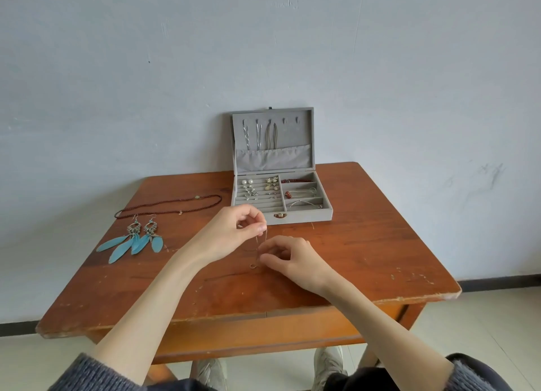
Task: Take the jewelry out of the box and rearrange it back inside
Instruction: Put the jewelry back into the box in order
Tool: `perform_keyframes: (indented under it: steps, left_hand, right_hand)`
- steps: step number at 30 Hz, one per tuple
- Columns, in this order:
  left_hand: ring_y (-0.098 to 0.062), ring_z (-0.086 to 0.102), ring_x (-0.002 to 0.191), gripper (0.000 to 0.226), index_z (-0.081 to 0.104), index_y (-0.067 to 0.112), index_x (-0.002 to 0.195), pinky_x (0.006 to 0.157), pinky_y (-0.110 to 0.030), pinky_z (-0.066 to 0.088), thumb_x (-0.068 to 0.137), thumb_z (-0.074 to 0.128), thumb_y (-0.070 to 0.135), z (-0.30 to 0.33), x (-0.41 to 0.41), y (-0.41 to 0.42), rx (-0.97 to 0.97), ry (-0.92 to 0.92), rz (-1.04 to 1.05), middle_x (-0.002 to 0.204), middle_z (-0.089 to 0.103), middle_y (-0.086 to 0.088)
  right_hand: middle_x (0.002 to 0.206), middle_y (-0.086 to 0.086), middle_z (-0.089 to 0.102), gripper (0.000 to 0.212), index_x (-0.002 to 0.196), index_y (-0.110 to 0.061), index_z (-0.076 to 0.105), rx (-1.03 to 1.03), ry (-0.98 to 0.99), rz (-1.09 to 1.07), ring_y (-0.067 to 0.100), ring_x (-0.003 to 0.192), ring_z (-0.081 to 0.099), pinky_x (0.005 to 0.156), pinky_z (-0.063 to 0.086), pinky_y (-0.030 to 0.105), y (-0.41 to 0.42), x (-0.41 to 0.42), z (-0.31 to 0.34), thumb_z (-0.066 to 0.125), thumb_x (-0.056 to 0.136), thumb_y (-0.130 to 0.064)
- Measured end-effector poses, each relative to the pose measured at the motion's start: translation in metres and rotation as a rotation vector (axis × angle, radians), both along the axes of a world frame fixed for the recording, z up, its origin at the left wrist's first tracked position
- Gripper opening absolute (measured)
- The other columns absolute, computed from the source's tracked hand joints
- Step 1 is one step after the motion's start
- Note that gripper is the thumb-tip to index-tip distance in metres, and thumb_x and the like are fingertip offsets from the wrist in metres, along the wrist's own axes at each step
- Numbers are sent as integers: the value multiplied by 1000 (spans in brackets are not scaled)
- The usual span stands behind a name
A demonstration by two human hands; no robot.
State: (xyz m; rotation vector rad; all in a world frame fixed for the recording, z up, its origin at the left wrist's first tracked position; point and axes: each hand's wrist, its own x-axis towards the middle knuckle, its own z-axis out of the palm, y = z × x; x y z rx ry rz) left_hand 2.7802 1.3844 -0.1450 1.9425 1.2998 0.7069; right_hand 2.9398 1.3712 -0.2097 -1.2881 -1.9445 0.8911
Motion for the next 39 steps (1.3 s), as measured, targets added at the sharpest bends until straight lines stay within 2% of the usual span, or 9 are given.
perform_keyframes:
  steps: [7,11,14,20,23,26,31,34,39]
  left_hand:
    - [5,54,62,8,62,20,85,69,-17,40,91,56,20,3,10,9,-44,-88,-25,74,62,8]
    - [-10,46,67,14,62,17,87,69,-20,40,95,50,19,3,10,17,-171,-176,-43,69,57,4]
    - [-15,44,71,12,64,15,90,68,-21,38,92,53,19,3,11,23,-247,-253,-50,70,55,3]
    - [5,51,57,16,64,13,102,69,-22,39,88,60,7,4,22,36,-309,-186,-101,80,59,5]
    - [3,51,58,14,66,17,99,68,-20,41,86,63,11,-1,29,47,-290,-139,-10,84,61,5]
    - [0,52,65,5,68,21,86,69,-19,42,84,66,17,-8,38,62,-216,-134,141,80,63,7]
    - [0,56,73,4,69,15,85,56,-8,40,84,67,18,-15,57,85,4,39,224,80,64,6]
    - [1,54,66,6,70,13,84,51,-4,41,84,65,15,-20,65,93,80,163,176,78,63,5]
    - [-15,64,75,10,74,11,86,62,-16,46,84,66,17,-26,69,102,82,219,168,88,69,-2]
  right_hand:
    - [71,-3,69,10,76,-23,64,-13,178,-51,0,61,57,68,44,15,1,8,7,63,85,-20]
    - [57,-16,57,18,70,-26,59,-17,133,-115,-6,49,49,54,34,8,10,26,13,61,86,-18]
    - [63,-13,54,18,71,-24,58,-37,130,-138,-5,54,46,58,35,12,20,43,20,59,87,-18]
    - [69,-2,62,10,82,-10,62,-58,168,-161,3,59,53,59,42,15,38,72,38,56,89,-15]
    - [71,-3,64,10,83,-11,63,-63,178,-193,-3,55,54,57,43,9,49,83,42,56,90,-16]
    - [69,-2,62,13,81,-11,63,-74,162,-252,3,59,53,58,41,14,63,90,39,58,89,-19]
    - [61,-5,57,14,73,-11,65,-38,19,-398,5,55,48,46,35,8,89,93,34,63,85,-18]
    - [68,-2,62,12,75,-8,68,0,-135,-434,8,67,56,58,42,15,98,95,33,67,82,-18]
    - [77,1,65,11,71,-18,68,33,-343,-395,20,81,63,71,51,31,104,94,37,69,80,-23]
